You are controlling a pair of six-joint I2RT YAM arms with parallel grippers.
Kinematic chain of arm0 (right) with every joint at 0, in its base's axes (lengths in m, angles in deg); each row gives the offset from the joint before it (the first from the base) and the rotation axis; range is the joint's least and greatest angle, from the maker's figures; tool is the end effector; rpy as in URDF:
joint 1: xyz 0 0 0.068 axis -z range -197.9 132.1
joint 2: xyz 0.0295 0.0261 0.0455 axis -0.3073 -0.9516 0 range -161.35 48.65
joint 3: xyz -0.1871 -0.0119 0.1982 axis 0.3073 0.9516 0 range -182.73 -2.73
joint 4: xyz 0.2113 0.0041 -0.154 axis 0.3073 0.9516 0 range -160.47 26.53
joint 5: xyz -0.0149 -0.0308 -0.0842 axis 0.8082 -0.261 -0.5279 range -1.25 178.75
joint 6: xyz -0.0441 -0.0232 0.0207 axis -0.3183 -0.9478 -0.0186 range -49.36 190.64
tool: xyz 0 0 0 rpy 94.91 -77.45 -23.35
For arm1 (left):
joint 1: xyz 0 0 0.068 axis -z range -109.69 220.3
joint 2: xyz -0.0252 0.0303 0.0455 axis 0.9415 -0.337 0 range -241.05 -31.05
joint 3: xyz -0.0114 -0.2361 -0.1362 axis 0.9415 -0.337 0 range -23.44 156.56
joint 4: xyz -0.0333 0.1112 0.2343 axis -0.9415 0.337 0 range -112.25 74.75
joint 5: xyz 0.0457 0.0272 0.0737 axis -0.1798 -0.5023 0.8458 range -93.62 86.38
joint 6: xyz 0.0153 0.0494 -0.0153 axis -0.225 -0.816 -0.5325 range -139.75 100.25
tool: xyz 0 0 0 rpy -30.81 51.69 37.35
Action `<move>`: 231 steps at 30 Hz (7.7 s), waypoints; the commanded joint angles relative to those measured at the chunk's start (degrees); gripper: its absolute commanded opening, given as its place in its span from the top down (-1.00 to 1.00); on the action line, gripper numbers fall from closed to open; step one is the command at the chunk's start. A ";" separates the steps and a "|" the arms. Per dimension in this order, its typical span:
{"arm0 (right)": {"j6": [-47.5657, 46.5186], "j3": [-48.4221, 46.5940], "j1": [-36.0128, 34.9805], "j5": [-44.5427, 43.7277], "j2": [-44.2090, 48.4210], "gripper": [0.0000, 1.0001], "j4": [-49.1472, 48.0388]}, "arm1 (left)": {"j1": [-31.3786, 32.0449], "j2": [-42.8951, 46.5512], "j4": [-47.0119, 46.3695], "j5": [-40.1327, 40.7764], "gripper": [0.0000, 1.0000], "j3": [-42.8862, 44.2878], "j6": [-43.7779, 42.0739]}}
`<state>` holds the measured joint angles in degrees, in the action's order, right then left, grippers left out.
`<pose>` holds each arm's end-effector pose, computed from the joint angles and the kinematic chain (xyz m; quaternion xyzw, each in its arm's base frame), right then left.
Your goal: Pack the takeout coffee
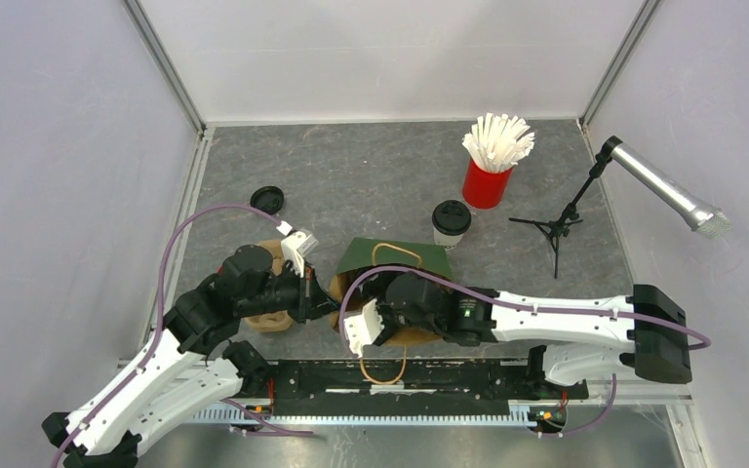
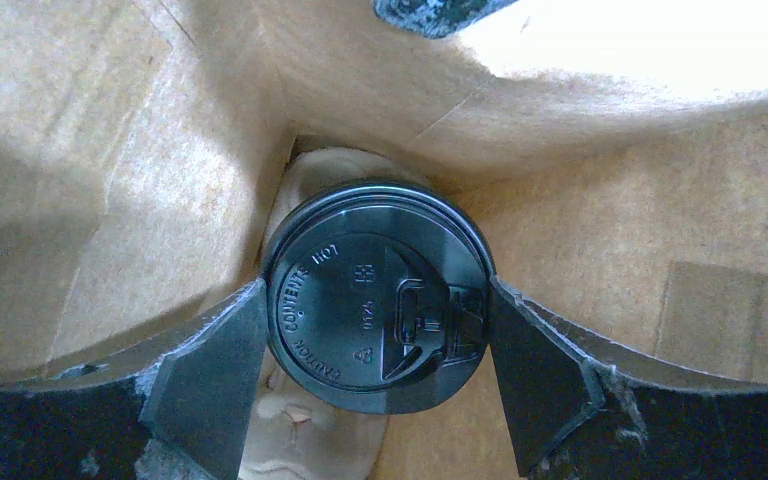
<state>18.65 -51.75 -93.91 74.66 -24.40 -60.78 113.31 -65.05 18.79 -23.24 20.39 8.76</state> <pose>0.0764 0.2712 0.2607 -0.7613 0.4356 -0.0084 0.4802 0.0828 -0.0935 0.3063 0.1913 0.8411 -0.4031 0.3058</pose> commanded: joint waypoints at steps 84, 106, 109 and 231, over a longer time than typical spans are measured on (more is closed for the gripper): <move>3.03 -2.05 0.95 -6.60 -11.25 -0.68 -6.18 | 0.24 3.74 -5.79 -1.48 0.93 -3.39 11.21; 2.47 -2.71 1.04 -1.93 -5.26 -0.96 -4.49 | 0.24 3.57 -5.70 -0.51 0.94 -3.60 10.78; 2.07 -2.88 1.04 -0.16 -4.58 -0.96 -3.92 | 0.24 3.66 -5.70 -0.51 0.94 -3.69 10.69; 10.47 -0.53 3.30 1.70 -4.83 0.13 -12.64 | 0.24 4.11 -4.74 -0.26 0.95 -3.66 11.55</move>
<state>26.72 -49.67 -91.00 73.83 -32.25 -77.39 113.31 -60.59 14.90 -23.22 14.65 18.62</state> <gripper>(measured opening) 0.437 0.033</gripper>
